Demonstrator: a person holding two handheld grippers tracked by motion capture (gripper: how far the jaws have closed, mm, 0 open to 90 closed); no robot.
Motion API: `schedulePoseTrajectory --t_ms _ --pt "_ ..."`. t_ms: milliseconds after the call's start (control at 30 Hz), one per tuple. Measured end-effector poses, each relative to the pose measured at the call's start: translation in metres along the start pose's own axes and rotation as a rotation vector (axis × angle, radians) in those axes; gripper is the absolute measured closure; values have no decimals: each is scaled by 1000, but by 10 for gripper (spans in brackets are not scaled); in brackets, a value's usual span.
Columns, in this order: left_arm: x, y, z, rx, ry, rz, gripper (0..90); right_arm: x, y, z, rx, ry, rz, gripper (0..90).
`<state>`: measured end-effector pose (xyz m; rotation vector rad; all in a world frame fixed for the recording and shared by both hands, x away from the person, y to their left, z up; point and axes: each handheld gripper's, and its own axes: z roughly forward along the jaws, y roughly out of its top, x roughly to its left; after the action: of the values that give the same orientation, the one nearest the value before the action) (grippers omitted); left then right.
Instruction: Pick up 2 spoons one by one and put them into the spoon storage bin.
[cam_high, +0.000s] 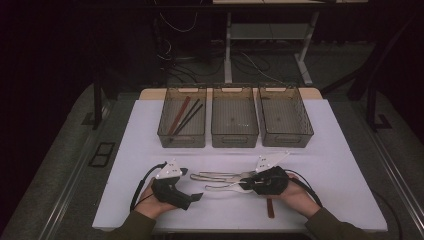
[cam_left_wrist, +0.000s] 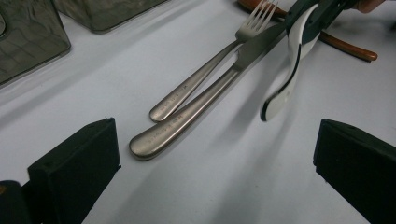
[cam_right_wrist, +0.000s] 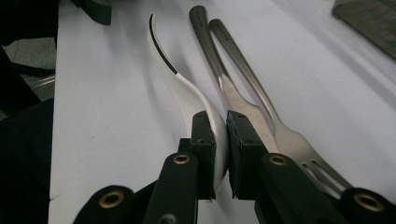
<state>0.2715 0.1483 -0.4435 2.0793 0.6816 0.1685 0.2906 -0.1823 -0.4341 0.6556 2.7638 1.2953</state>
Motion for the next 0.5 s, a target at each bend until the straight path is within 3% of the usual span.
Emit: schedulePoseTrajectory --t_ms 500 --pt "0 0 0 0 0 1 0 -19 8 -21 -49 -57 29 817"
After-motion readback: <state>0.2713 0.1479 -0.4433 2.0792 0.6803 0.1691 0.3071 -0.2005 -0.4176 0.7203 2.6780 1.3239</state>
